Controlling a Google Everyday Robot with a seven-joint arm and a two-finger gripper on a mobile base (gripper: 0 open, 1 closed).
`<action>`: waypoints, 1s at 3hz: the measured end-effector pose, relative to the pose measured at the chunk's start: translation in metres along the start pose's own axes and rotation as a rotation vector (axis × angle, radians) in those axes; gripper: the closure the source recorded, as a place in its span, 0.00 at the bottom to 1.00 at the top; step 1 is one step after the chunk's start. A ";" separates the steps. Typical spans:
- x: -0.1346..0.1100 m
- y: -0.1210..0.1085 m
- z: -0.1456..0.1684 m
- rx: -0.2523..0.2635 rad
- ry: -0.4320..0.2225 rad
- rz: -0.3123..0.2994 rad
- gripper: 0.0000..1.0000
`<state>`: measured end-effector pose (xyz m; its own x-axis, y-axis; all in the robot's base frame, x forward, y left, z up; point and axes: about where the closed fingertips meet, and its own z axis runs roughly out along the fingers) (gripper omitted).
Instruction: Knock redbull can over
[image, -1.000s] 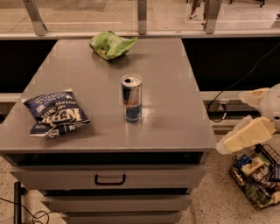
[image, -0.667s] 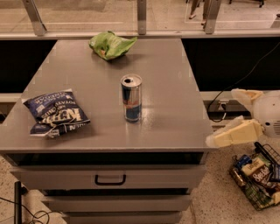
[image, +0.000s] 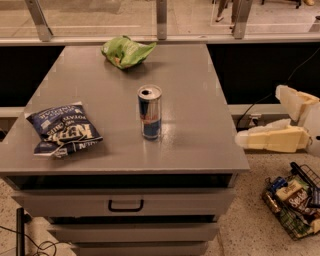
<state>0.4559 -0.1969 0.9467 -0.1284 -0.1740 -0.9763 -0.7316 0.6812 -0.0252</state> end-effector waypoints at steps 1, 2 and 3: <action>-0.010 0.002 0.000 0.002 -0.028 0.016 0.00; -0.009 0.002 0.000 0.001 -0.025 0.014 0.00; 0.000 0.011 0.014 -0.023 0.027 -0.046 0.00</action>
Offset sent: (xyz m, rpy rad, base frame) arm -0.0005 0.0030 0.0108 0.0378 -0.0093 -0.0078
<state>0.4574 -0.1798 0.9433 -0.1117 -0.2239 -0.9682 -0.7522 0.6557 -0.0648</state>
